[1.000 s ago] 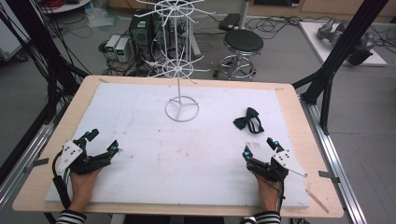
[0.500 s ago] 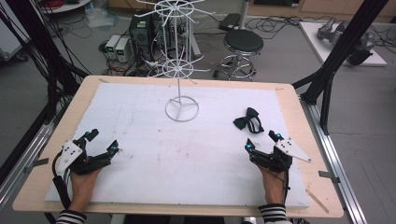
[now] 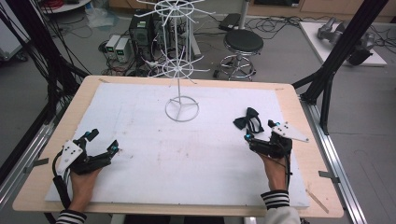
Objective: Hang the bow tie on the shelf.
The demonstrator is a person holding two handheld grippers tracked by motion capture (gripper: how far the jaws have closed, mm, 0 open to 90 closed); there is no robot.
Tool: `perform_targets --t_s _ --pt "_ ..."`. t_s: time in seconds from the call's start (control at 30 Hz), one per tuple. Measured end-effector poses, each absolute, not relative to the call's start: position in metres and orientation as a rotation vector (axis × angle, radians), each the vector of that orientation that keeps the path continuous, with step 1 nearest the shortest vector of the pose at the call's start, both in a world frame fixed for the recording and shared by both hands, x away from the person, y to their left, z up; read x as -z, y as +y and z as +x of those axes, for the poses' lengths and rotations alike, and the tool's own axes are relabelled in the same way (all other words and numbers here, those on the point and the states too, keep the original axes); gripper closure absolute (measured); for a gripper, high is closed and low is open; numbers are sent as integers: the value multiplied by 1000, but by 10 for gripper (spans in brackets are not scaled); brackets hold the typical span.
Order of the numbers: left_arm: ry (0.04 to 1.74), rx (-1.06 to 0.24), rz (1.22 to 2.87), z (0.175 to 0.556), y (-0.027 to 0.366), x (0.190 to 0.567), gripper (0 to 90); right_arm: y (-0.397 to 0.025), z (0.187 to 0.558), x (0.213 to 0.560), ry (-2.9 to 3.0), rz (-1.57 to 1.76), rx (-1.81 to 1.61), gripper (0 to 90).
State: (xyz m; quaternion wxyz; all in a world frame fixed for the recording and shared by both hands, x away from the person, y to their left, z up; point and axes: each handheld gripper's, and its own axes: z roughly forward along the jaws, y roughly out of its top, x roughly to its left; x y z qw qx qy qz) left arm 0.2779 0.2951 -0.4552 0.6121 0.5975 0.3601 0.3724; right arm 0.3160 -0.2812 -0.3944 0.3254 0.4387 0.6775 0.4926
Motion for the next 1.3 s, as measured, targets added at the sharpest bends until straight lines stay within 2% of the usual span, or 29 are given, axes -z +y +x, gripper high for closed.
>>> perform_targets --t_s 0.87,1.3 --pt "833 -863 1386 278 295 455 134 -280 391 380 2043 1227 -1109 83" --pt "835 -859 1385 278 294 455 135 -284 415 381 2137 1276 -1051 153"
